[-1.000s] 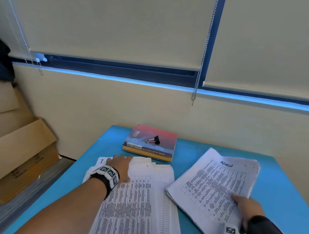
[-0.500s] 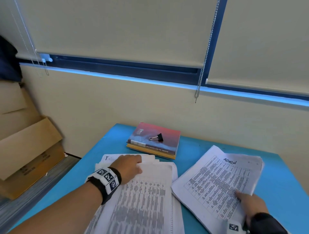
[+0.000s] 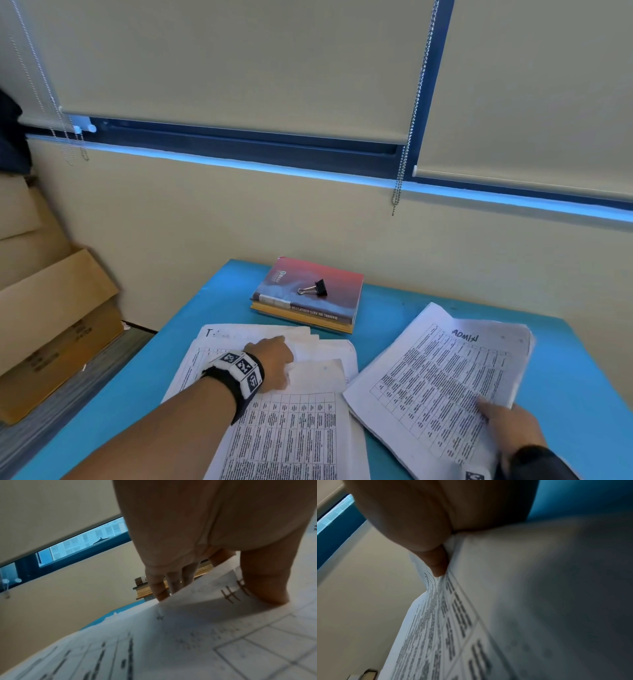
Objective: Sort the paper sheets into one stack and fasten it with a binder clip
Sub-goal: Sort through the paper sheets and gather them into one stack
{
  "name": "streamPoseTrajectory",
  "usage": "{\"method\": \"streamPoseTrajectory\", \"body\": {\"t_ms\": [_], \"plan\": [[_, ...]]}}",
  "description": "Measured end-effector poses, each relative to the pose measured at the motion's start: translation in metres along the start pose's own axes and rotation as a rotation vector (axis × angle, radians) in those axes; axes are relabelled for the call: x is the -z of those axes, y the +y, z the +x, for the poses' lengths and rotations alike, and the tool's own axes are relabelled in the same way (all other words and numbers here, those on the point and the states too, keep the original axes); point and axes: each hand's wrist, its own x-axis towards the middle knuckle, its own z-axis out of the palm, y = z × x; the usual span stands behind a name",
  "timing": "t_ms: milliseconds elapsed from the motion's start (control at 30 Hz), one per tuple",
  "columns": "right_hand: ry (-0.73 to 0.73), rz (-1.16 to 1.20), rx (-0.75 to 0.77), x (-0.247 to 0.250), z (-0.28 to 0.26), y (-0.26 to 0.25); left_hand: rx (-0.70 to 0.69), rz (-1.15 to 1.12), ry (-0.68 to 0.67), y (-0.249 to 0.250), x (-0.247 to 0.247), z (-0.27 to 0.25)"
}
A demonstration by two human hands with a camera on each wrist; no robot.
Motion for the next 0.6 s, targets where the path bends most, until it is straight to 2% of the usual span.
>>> {"method": "streamPoseTrajectory", "body": {"t_ms": [400,600], "plan": [[-0.002,-0.019,0.009,0.0,0.002,0.002,-0.009,0.188,0.115,0.0,-0.005,0.018],[-0.009,-0.024,0.004,0.0,0.004,0.003,-0.016,0.1,0.184,-0.002,-0.002,0.013]]}}
